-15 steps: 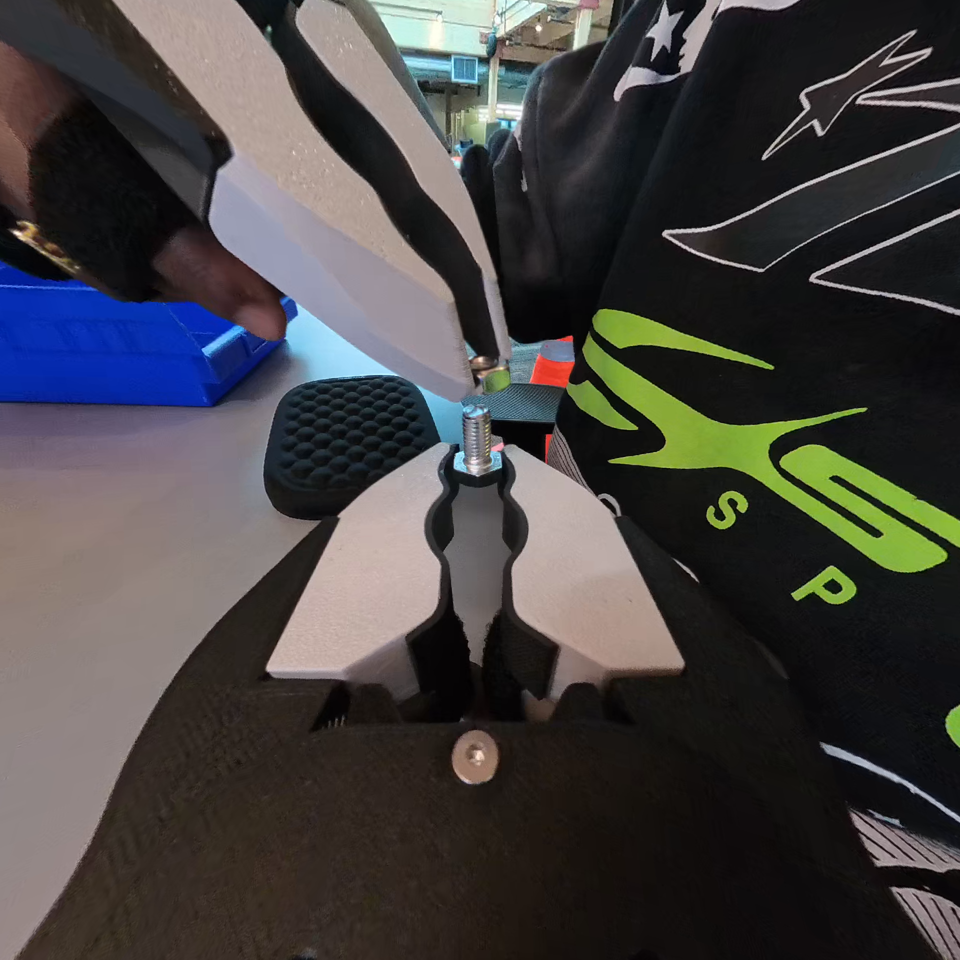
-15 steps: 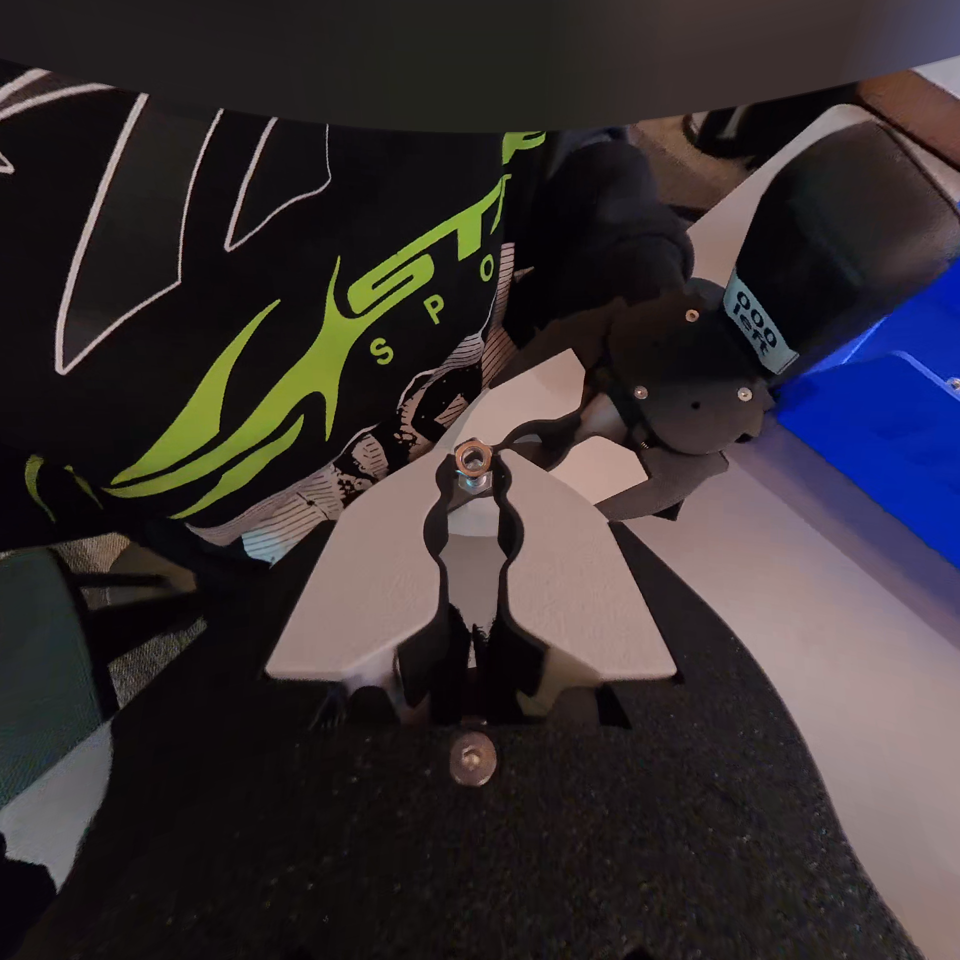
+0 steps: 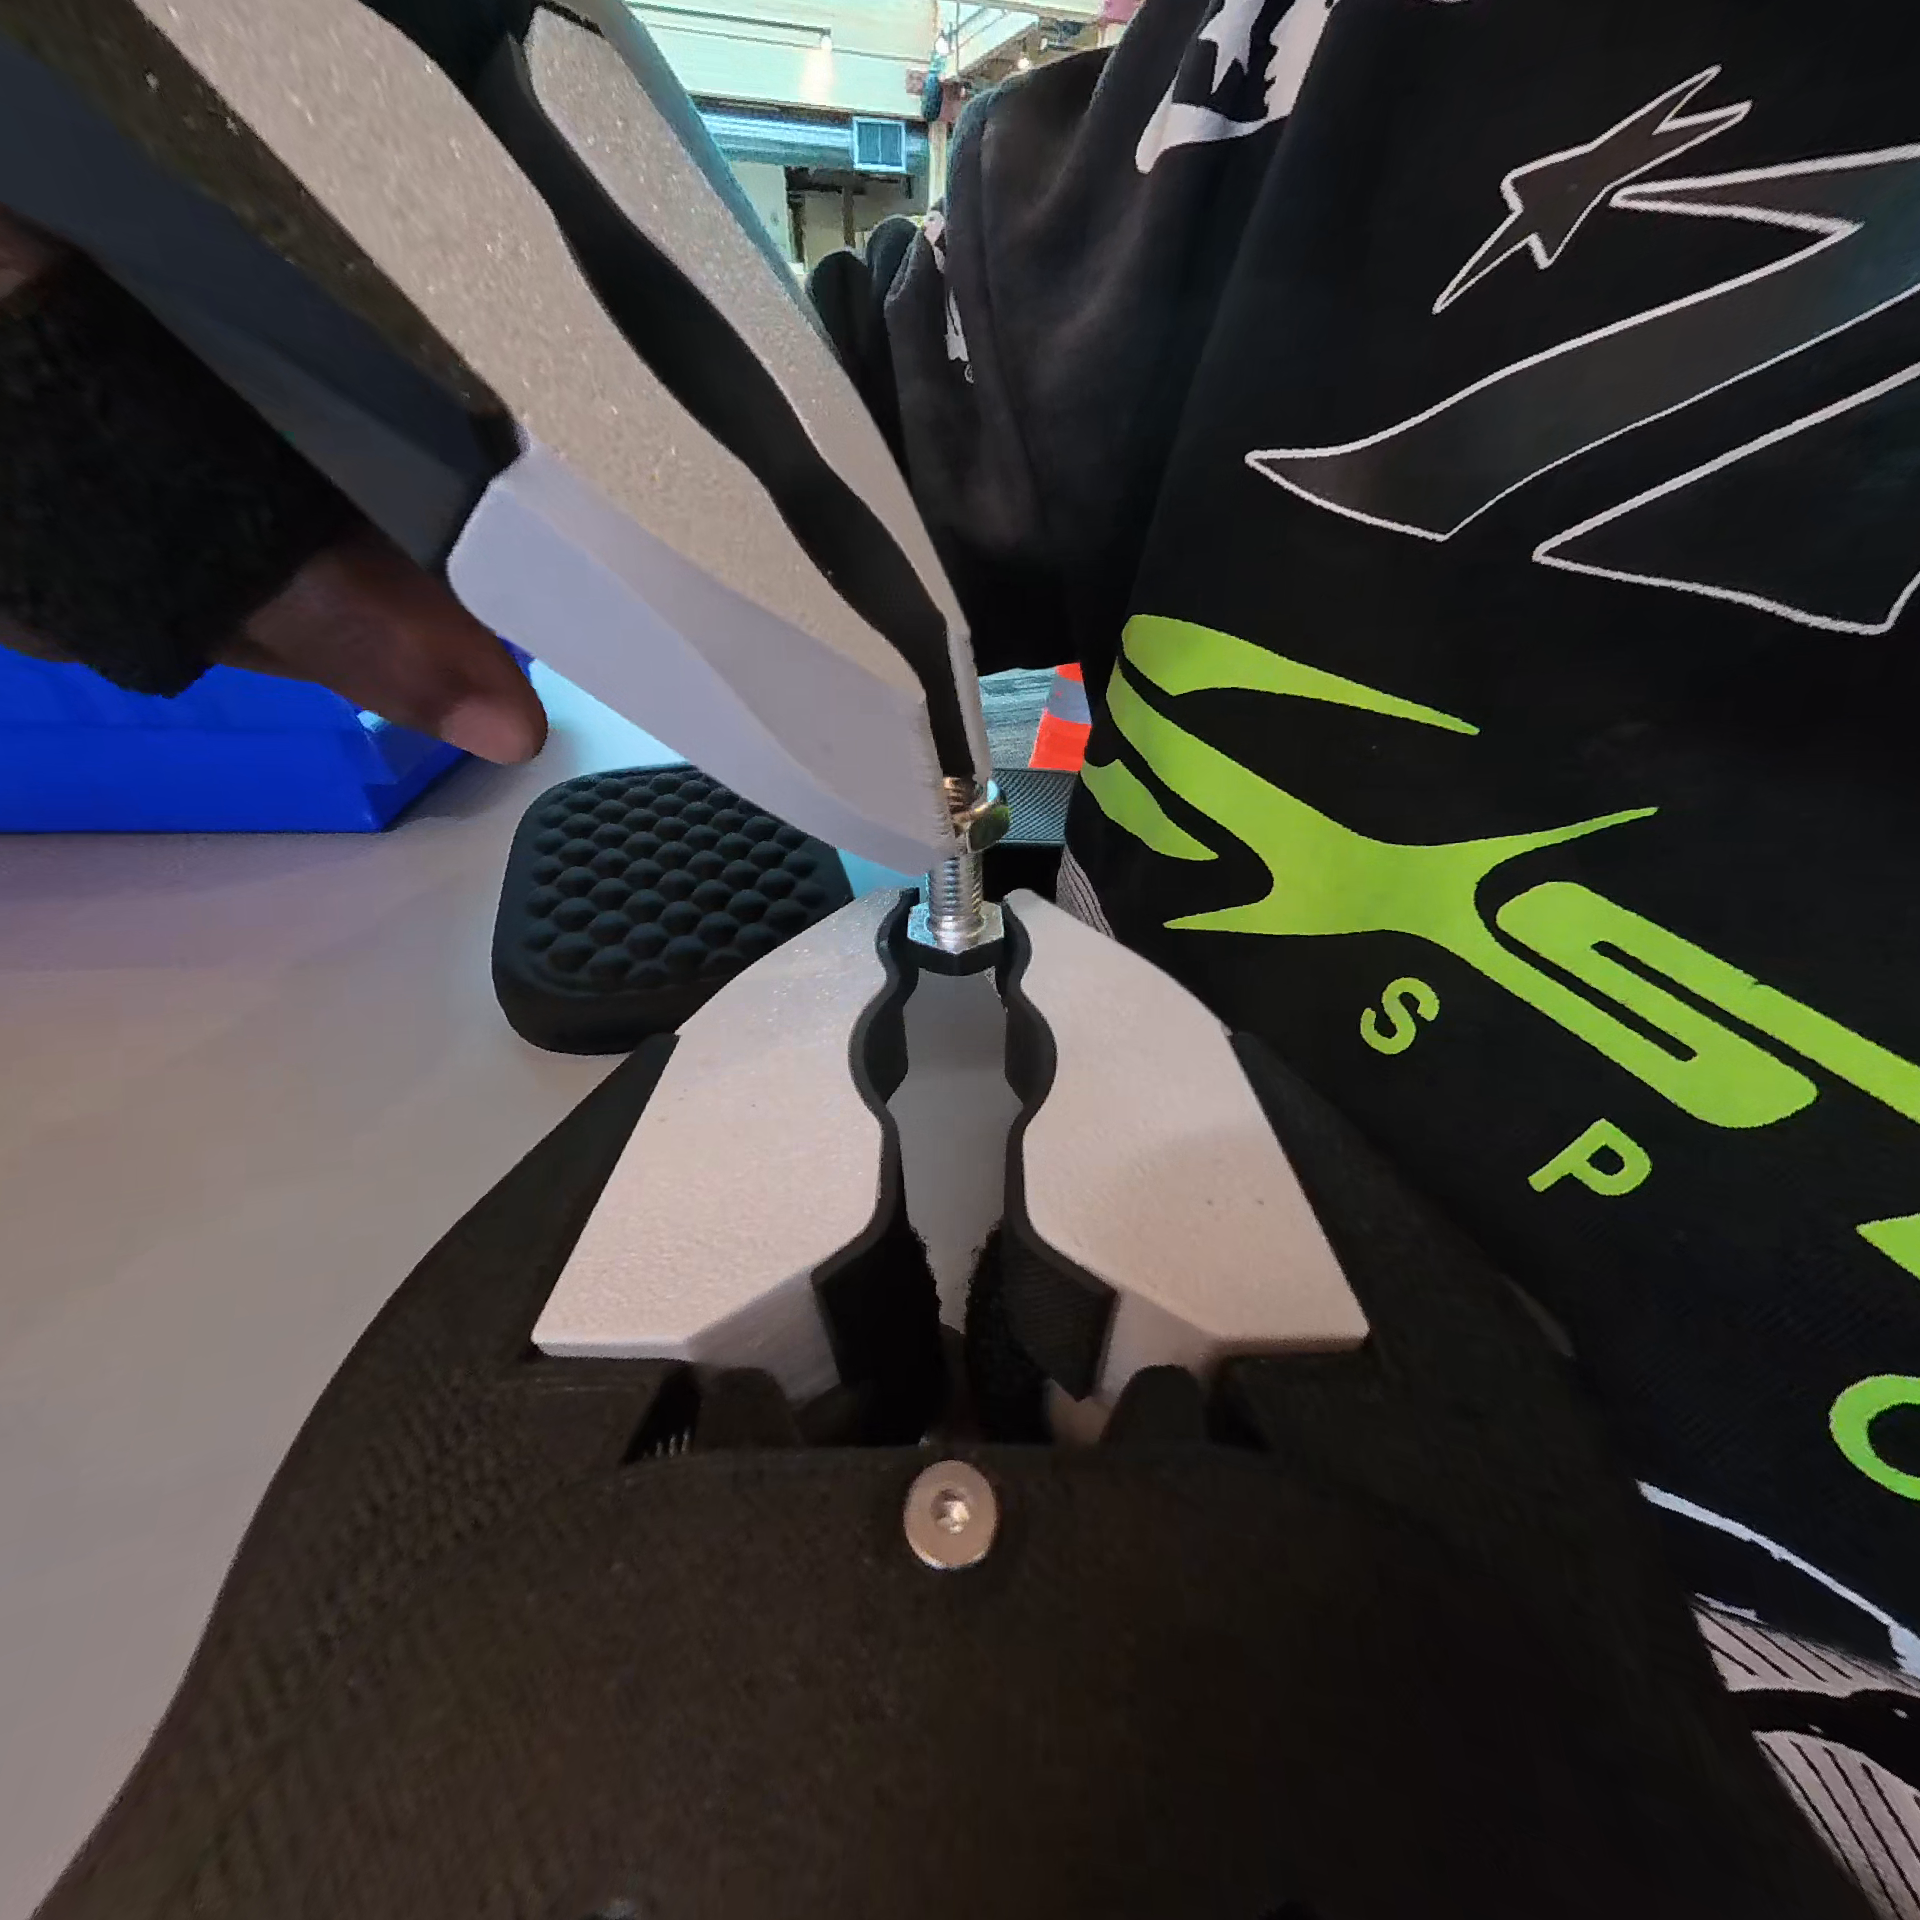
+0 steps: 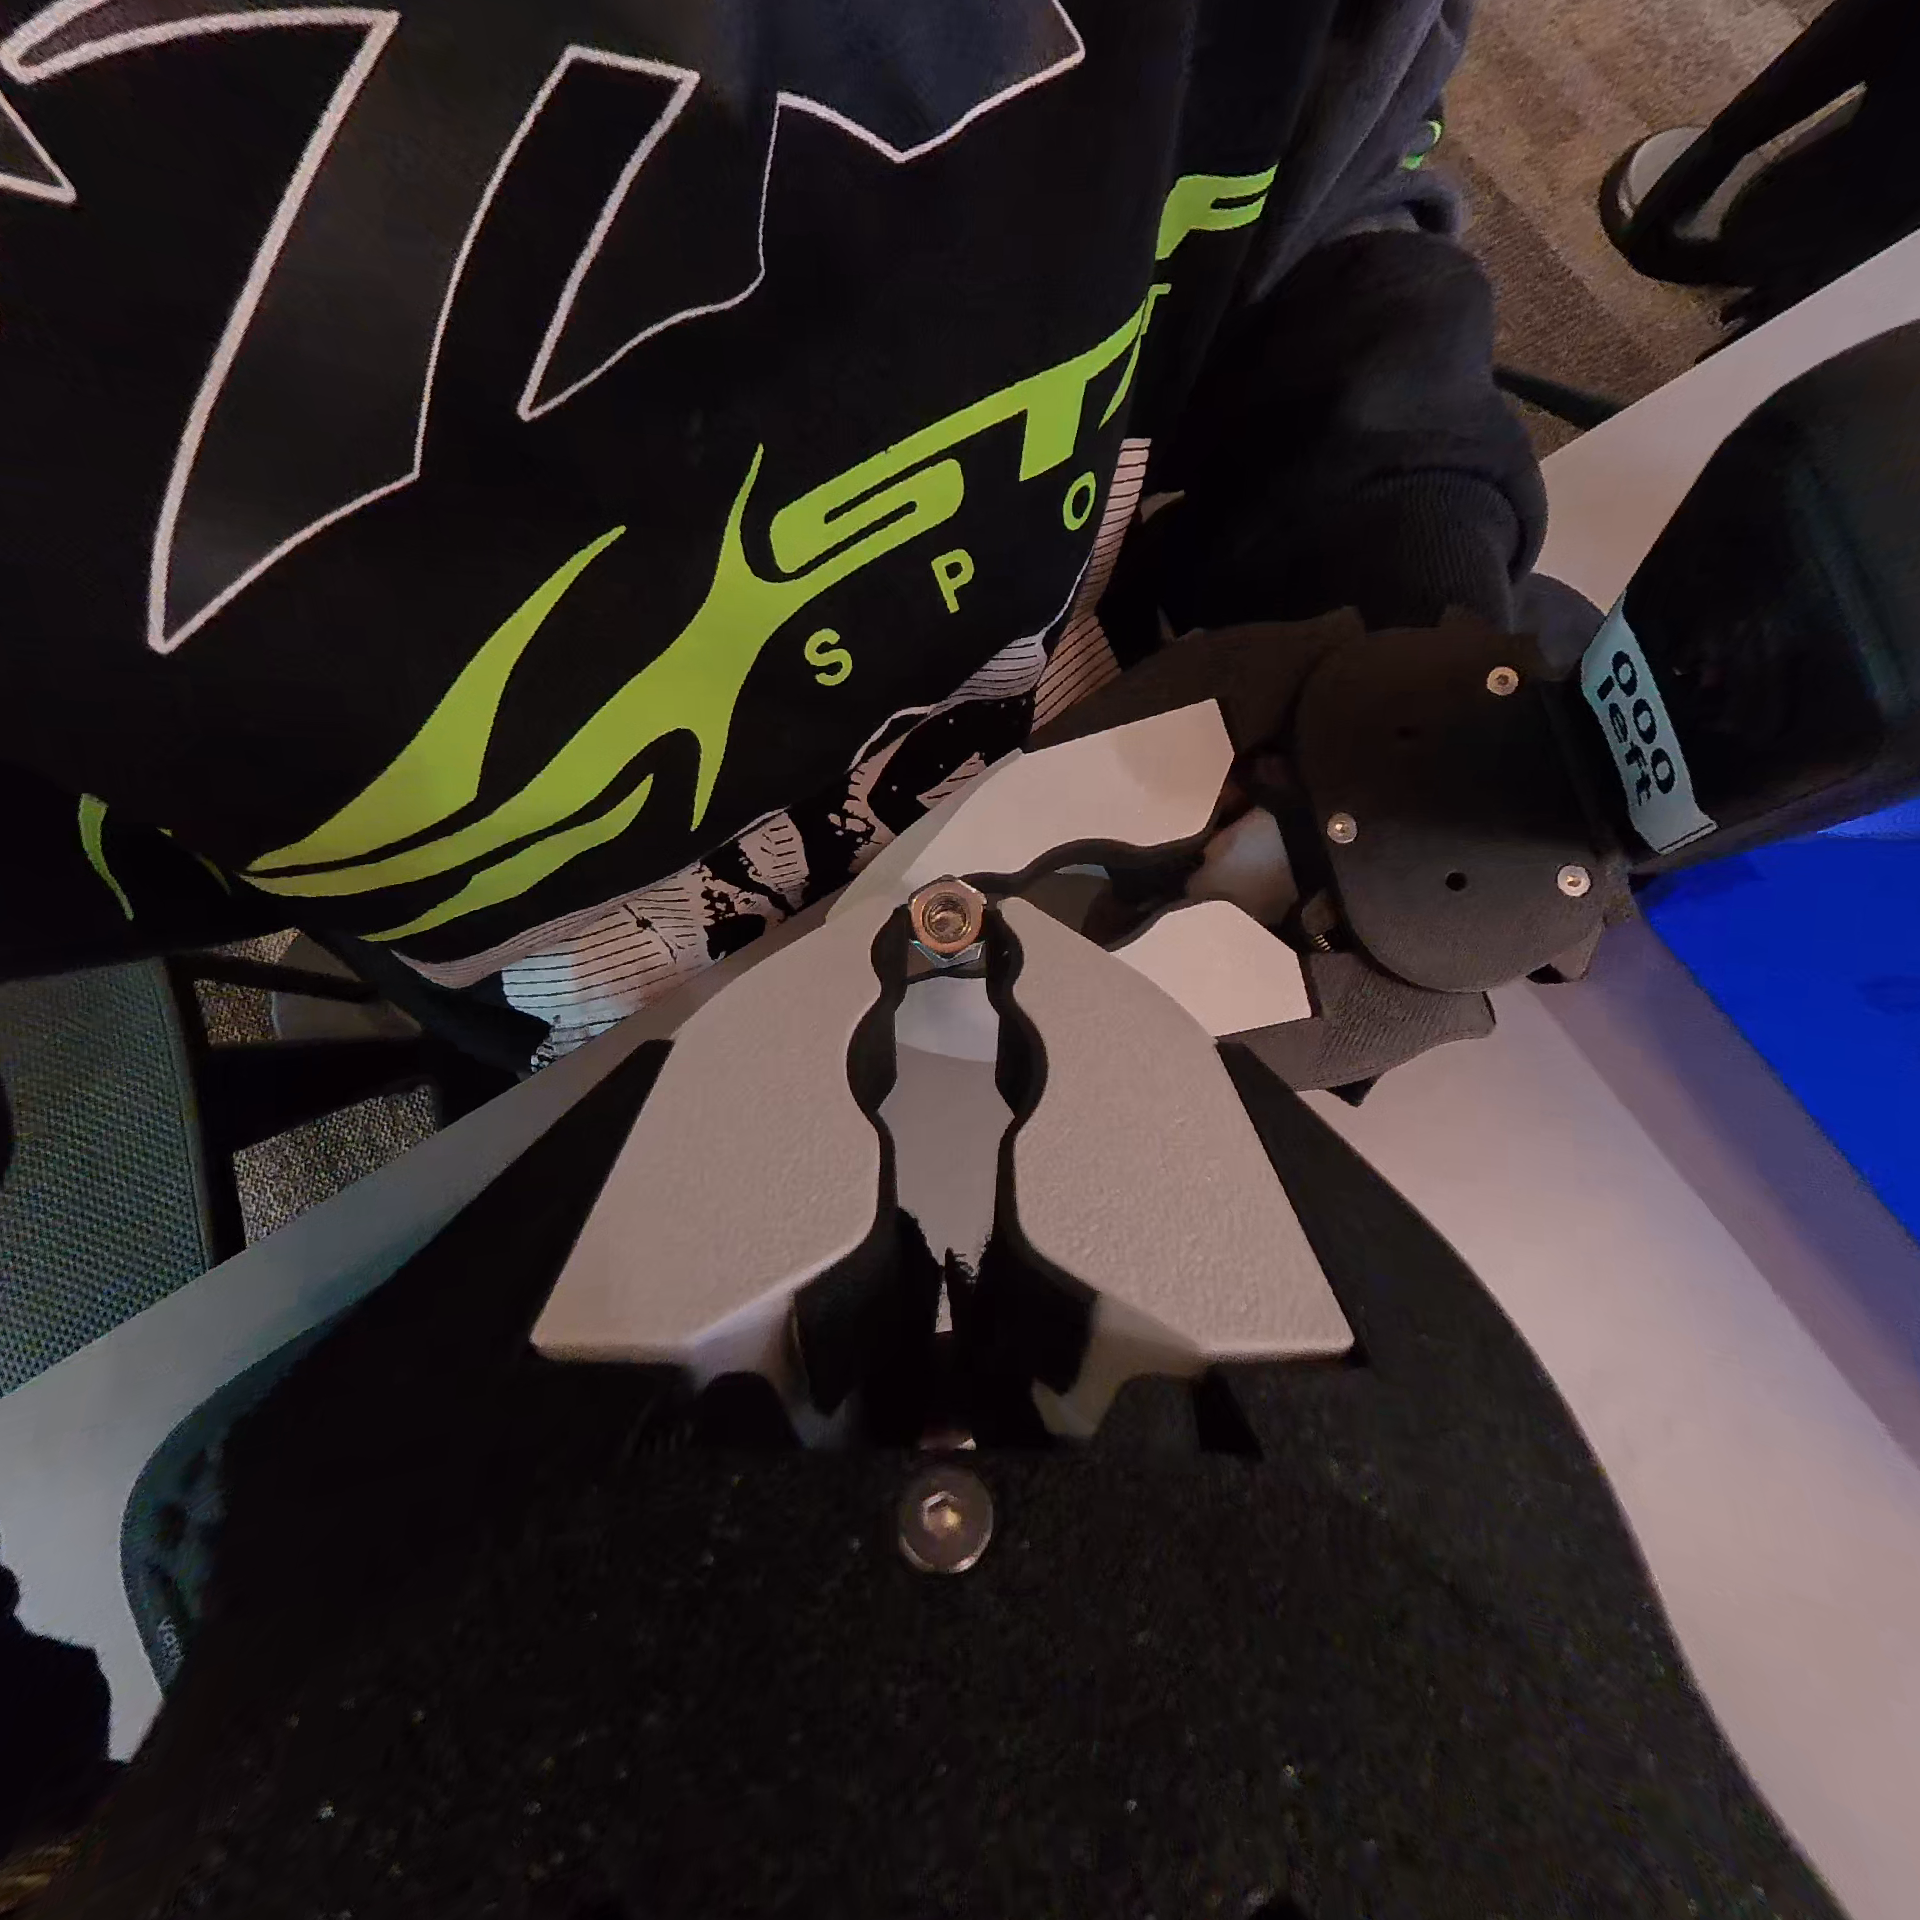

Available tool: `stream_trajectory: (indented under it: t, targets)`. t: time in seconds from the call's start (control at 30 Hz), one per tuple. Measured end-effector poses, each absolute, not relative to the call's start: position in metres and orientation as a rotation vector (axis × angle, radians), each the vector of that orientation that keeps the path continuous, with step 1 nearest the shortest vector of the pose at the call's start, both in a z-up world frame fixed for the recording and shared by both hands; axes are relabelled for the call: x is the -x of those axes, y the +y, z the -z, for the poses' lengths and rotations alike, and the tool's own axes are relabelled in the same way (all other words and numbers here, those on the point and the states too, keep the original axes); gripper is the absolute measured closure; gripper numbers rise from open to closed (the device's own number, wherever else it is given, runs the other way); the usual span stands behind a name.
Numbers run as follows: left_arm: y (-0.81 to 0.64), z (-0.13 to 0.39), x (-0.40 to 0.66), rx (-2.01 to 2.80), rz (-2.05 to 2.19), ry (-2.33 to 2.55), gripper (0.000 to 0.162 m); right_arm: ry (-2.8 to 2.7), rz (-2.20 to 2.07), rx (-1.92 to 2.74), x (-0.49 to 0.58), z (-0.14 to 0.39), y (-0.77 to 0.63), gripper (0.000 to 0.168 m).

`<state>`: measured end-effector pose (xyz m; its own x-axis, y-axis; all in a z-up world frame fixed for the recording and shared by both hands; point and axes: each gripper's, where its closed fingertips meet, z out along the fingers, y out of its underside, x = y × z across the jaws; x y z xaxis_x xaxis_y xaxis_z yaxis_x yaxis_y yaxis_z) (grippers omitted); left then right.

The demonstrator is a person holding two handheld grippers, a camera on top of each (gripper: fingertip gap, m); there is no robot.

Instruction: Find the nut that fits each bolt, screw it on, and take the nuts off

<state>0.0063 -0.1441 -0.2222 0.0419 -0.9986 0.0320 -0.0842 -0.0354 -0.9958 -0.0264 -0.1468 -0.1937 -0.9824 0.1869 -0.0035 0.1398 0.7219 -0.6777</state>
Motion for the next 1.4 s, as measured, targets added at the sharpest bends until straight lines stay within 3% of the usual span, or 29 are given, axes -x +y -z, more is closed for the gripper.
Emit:
stream_trajectory:
  t: [0.4,0.87,1.2,1.4]
  targets:
    - [-0.124,0.229,-0.004,1.463,1.083,1.125,0.148,-2.854,-0.963,0.499,0.029,0.2,-0.128,0.154]
    - [-0.05,0.249,0.017,1.779,0.537,0.725,0.148,-2.5,-0.548,1.273,0.039,0.215,-0.067,0.154]
    - [-0.051,0.251,0.013,1.779,0.558,0.756,0.148,-2.489,-0.554,1.312,0.039,0.216,-0.07,0.153]
    - [-0.05,0.248,0.013,1.758,0.574,0.747,0.148,-2.458,-0.587,1.317,0.042,0.213,-0.069,0.142]
